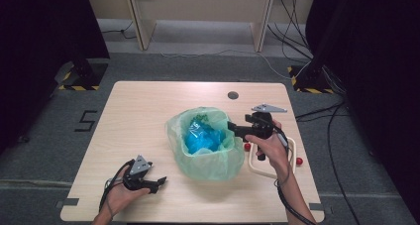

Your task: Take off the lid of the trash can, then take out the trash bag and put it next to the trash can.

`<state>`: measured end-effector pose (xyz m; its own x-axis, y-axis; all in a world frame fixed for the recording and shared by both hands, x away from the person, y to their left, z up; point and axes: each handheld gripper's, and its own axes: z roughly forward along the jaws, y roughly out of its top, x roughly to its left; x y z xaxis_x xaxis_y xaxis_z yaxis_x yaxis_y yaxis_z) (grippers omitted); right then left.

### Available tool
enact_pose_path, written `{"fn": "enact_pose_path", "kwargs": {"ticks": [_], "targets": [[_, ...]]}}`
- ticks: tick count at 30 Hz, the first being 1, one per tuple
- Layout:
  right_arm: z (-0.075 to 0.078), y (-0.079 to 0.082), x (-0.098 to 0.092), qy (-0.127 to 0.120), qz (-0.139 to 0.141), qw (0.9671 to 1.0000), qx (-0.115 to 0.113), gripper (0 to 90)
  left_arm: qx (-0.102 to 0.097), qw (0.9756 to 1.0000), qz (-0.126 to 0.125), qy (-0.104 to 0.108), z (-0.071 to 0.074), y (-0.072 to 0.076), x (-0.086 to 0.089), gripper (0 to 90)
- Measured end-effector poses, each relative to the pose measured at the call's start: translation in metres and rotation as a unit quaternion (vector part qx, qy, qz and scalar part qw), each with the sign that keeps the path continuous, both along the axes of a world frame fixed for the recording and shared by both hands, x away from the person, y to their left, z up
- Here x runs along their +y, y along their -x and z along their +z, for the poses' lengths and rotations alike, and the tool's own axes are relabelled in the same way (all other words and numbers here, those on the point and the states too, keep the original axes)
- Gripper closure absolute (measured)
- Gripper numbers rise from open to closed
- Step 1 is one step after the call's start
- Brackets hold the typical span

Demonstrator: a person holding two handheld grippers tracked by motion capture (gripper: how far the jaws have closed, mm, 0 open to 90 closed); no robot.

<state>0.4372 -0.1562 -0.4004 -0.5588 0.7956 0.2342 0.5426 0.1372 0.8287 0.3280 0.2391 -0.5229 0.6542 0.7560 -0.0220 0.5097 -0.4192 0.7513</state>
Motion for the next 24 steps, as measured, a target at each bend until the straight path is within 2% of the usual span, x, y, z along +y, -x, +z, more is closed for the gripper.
{"fn": "enact_pose_path", "kwargs": {"ticks": [7, 21, 24], "targets": [[-0.0035, -0.0001, 0.0102, 0.008, 0.012, 0.9999, 0.002, 17.2, 0.0, 1.0, 0.001, -0.001, 0.0, -0.0001, -0.0001, 18.1], [-0.0037, 0.0011, 0.0086, 0.008, 0.012, 0.9999, 0.008, 17.7, 0.001, 1.0, 0.003, -0.001, 0.0, 0.0001, -0.0004, 17.3], [-0.0043, 0.001, 0.0085, 0.007, 0.012, 0.9999, 0.009, 17.4, 0.006, 1.0, 0.006, 0.004, 0.0002, 0.0015, -0.001, 15.3]]}}
